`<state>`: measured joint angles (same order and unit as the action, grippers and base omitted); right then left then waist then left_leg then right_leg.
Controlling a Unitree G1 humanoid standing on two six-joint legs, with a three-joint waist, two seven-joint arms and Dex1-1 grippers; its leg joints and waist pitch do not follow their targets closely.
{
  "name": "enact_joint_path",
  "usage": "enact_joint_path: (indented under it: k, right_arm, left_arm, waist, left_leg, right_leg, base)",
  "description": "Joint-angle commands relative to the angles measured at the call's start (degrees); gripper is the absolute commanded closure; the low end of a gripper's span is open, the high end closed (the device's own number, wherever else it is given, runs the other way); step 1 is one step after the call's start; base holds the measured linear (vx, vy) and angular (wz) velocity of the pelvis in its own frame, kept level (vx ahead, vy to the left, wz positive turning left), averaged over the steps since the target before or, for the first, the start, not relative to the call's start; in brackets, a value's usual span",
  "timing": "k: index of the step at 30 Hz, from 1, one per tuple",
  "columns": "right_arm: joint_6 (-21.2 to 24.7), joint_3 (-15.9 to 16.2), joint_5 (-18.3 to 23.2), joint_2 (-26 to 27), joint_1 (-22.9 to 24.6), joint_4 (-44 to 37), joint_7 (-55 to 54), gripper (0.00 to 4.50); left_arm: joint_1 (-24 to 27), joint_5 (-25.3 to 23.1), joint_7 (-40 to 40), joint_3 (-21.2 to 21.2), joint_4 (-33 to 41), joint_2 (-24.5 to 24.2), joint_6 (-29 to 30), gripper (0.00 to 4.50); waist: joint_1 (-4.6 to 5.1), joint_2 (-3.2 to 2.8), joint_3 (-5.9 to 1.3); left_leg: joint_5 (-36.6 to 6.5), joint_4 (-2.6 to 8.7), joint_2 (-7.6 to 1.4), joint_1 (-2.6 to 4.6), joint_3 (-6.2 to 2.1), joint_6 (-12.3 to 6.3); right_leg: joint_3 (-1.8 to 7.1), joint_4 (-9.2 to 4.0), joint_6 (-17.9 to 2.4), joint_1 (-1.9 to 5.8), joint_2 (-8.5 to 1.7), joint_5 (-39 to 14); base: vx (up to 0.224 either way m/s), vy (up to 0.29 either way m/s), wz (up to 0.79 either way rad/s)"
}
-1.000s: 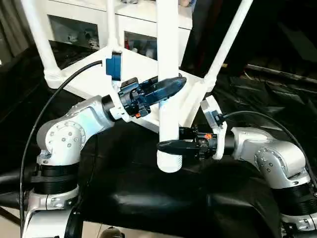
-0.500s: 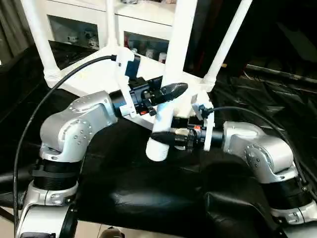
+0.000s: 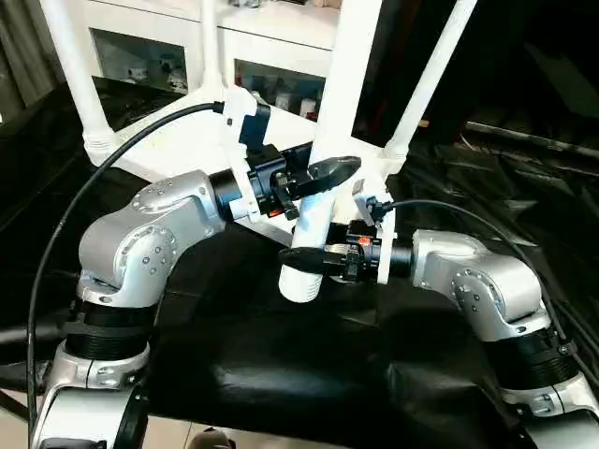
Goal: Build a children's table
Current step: Pick table leg
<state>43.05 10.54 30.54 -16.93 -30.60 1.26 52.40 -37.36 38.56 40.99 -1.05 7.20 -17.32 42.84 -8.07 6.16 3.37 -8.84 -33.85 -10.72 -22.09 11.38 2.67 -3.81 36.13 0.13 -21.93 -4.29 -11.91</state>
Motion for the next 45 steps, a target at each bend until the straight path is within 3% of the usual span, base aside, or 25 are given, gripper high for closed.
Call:
enact_joint_path:
  k: [1, 13, 15, 23, 30, 31, 32, 33, 36, 37, 41, 43, 44, 45]
  right_arm:
    - [0.6, -1.3, 0.6, -0.4, -0.6, 0.7, -0.1, 1.39]
    - [0.5, -1.9, 0.9, 0.0, -1.2, 1.7, -0.3, 1.39]
    - [0.4, -2.0, 0.9, 0.1, -1.3, 1.9, -0.3, 1.73]
    - [0.3, -2.1, 1.0, 0.2, -1.5, 2.0, -0.1, 2.39]
    - [0.2, -2.1, 1.1, 0.3, -1.4, 2.0, 0.0, 2.54]
    - [0.1, -2.0, 1.1, 0.3, -1.4, 2.1, 0.1, 2.54]
    - [0.0, -2.1, 1.0, 0.3, -1.4, 2.1, 0.1, 2.54]
    - [-0.1, -2.1, 0.9, 0.2, -1.4, 2.1, 0.2, 2.54]
    - [-1.0, -2.8, 0.8, 0.5, -1.3, 2.3, -0.3, 2.55]
    - [-1.1, -3.0, 0.8, 0.7, -1.3, 2.4, -0.4, 2.57]
    - [-2.3, -4.7, 1.1, 1.9, -1.2, 2.8, -2.2, 2.57]
    - [-4.1, -8.1, 2.3, 4.2, -1.1, 3.2, -5.3, 2.57]
    - [-4.5, -8.6, 2.4, 4.5, -1.1, 3.3, -6.0, 2.57]
    - [-6.2, -10.7, 2.2, 5.8, -1.3, 4.1, -9.1, 2.57]
  left_arm:
    - [-1.1, 0.3, 0.6, -0.4, 0.8, 0.4, -0.5, 2.68]
    - [-1.1, 0.2, 1.2, -0.5, 0.5, 0.2, -0.5, 2.68]
    - [-1.0, 0.2, 1.3, -0.5, 0.6, 0.2, -0.5, 2.68]
    - [-1.0, 0.1, 1.3, -0.3, 0.5, 0.2, -0.4, 2.68]
    - [-1.4, 0.1, 1.1, 0.0, 0.2, 0.3, -0.4, 2.68]
    - [-1.4, 0.0, 1.1, 0.0, 0.1, 0.3, -0.6, 2.33]
    - [-1.6, -0.5, -0.1, 0.1, -0.2, 0.5, -0.3, 2.33]
    - [-1.8, 0.0, -0.6, 0.6, -0.6, 0.7, 0.2, 1.98]
    - [-2.0, 2.6, 0.0, 2.1, -1.2, 1.2, 1.6, 1.85]
    - [-2.0, 3.0, 0.3, 2.3, -1.3, 1.2, 1.7, 1.57]
    - [-1.3, 2.8, -0.2, 3.6, -1.8, 2.4, -1.1, 1.41]
    - [-2.2, 3.8, -5.1, 10.0, -7.7, 7.8, -9.1, 1.31]
    - [-2.4, 4.7, -5.6, 11.4, -8.7, 8.6, -10.2, 1.31]
    - [-3.3, 6.8, -6.9, 15.4, -12.3, 10.0, -12.2, 1.31]
  waist:
    - [0.30, -1.08, -3.77]
    - [0.31, -1.18, -3.76]
    - [0.33, -1.17, -3.74]
    - [0.26, -1.40, -3.83]
    - [0.28, -1.15, -3.76]
    - [0.28, -1.09, -3.77]
    - [0.27, -1.11, -3.76]
    - [0.26, -1.15, -3.78]
    - [0.26, -0.96, -3.77]
    - [0.19, -1.03, -3.78]
    - [0.23, -1.01, -3.81]
    - [0.11, -0.95, -3.79]
    - [0.11, -1.33, -3.85]
    - [0.10, -1.52, -3.97]
  left_leg:
    - [-14.0, 4.21, -2.90, 1.97, -1.63, 6.31]
    - [-14.0, 4.27, -2.91, 2.03, -1.64, 6.56]
    - [-14.2, 4.27, -2.90, 2.01, -1.63, 6.57]
    - [-13.5, 4.23, -2.89, 1.98, -1.65, 6.52]
    - [-14.1, 4.26, -2.89, 1.99, -1.63, 6.57]
    - [-14.1, 4.25, -2.89, 1.98, -1.62, 6.53]
    - [-14.1, 4.25, -2.90, 1.98, -1.64, 6.52]
    - [-14.2, 4.25, -2.95, 2.02, -1.65, 6.60]
    - [-13.7, 4.22, -2.87, 1.94, -1.64, 6.44]
    - [-13.7, 4.18, -2.82, 1.94, -1.61, 6.46]
    - [-13.6, 4.19, -2.89, 1.94, -1.59, 6.33]
    - [-13.6, 4.09, -2.82, 1.79, -1.57, 6.21]
    - [-13.8, 4.12, -2.86, 1.81, -1.58, 6.32]
    - [-14.1, 4.12, -2.75, 1.83, -1.76, 6.61]
  right_leg:
    - [2.88, -4.33, -7.4, 1.62, -4.28, -10.4]
    - [2.85, -4.24, -7.5, 1.61, -4.25, -10.1]
    - [2.86, -4.31, -7.5, 1.59, -4.27, -10.7]
    - [2.85, -4.14, -7.6, 1.67, -4.27, -9.4]
    - [2.86, -4.27, -7.5, 1.64, -4.27, -10.3]
    - [2.87, -4.30, -7.5, 1.64, -4.30, -10.5]
    - [2.87, -4.30, -7.4, 1.64, -4.31, -10.7]
    - [2.86, -4.28, -7.4, 1.60, -4.32, -10.7]
    - [2.83, -4.30, -7.5, 1.66, -4.31, -10.8]
    - [2.83, -4.26, -7.6, 1.64, -4.36, -10.8]
    - [2.85, -4.31, -7.8, 1.63, -4.36, -10.2]
    - [2.91, -4.46, -7.8, 1.69, -4.49, -9.9]
    - [2.97, -4.45, -7.9, 1.69, -4.60, -9.7]
    - [2.84, -4.45, -7.4, 1.80, -4.50, -10.0]
  base:
    - [0.000, 0.000, 0.00]
    - [0.000, 0.000, 0.00]
    - [0.000, 0.000, 0.00]
    - [0.000, 0.000, 0.00]
    - [0.000, 0.000, 0.00]
    - [0.000, 0.000, 0.00]
    - [0.000, 0.000, 0.00]
    - [0.000, 0.000, 0.00]
    - [0.000, 0.000, 0.00]
    - [0.000, 0.000, 0.00]
    - [0.000, 0.000, 0.00]
    - [0.000, 0.000, 0.00]
    - [0.000, 0.000, 0.00]
    - [0.000, 0.000, 0.00]
